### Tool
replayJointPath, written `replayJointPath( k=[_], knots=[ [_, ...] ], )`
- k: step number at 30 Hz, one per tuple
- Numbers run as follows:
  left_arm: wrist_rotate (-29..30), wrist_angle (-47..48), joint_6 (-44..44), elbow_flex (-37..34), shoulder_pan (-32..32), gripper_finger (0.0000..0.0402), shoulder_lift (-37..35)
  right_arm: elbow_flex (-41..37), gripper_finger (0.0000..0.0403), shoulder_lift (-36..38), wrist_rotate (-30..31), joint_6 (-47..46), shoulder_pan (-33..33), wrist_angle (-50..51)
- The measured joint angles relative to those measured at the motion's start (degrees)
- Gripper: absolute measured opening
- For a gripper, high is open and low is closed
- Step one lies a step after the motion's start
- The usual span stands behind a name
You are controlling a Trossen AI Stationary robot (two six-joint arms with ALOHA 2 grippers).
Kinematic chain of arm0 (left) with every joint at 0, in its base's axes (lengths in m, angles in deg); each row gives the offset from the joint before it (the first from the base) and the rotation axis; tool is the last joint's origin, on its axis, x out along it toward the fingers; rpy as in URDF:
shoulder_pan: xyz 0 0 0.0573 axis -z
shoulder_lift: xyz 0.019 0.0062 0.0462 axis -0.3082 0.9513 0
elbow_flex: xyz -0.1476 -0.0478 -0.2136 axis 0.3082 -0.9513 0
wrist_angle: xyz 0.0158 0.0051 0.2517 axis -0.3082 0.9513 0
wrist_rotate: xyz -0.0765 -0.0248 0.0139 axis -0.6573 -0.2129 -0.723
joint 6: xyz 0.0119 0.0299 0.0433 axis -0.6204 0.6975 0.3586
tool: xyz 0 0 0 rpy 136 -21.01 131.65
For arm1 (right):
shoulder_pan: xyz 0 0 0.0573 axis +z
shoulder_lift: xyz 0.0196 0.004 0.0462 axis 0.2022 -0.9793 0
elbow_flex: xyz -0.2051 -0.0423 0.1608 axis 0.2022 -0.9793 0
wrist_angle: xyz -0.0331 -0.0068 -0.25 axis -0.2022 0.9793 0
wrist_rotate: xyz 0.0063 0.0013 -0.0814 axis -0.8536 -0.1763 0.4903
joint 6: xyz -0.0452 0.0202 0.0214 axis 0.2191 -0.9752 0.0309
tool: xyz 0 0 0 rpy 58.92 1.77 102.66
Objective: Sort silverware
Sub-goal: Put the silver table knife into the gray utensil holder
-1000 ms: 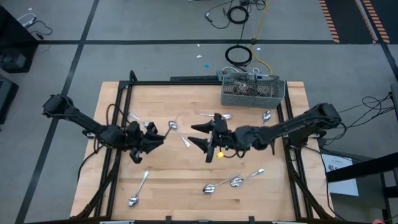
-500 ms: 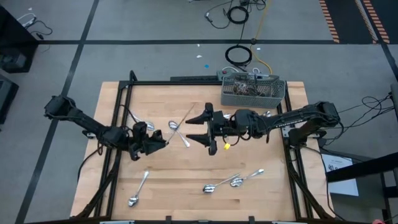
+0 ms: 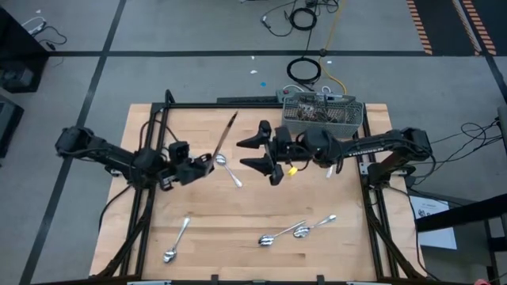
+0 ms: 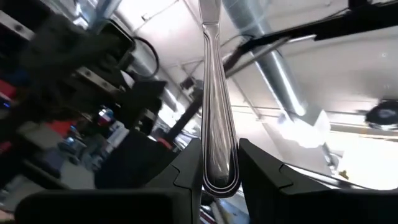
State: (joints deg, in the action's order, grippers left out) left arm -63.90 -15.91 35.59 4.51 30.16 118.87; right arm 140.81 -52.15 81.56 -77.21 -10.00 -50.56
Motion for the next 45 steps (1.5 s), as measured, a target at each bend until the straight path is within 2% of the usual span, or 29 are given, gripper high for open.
replayJointPath(
  k=[3,11,16,23,34,45],
  knots=[
    [-1.29,-0.29,0.13,0.0,-2.91,0.0086,0.38,0.0,0.0247,0.0,-5.96,-1.03,-2.43,-0.12],
    [-1.38,-0.56,0.43,1.8,-6.23,0.0086,1.08,0.0,0.0247,0.0,-15.55,-4.55,-7.41,-0.5],
    [-1.31,-0.47,0.11,5.35,-6.39,0.0086,6.28,0.0,0.0247,-0.02,-19.18,-4.73,-9.22,-1.49],
    [-4.78,-5.08,-0.23,11.0,-6.56,0.0086,13.47,0.0,0.0247,-0.02,-27.54,-7.16,-10.66,-5.2],
    [-6.78,-3.75,-6.73,15.8,-7.44,0.0086,19.5,0.0,0.0247,-0.02,-28.34,-7.51,-10.64,-8.0],
    [-7.5,-3.77,-8.64,16.04,-9.36,0.0086,20.33,0.0,0.0238,-0.02,-28.31,-6.86,-10.19,-9.88]
  ],
)
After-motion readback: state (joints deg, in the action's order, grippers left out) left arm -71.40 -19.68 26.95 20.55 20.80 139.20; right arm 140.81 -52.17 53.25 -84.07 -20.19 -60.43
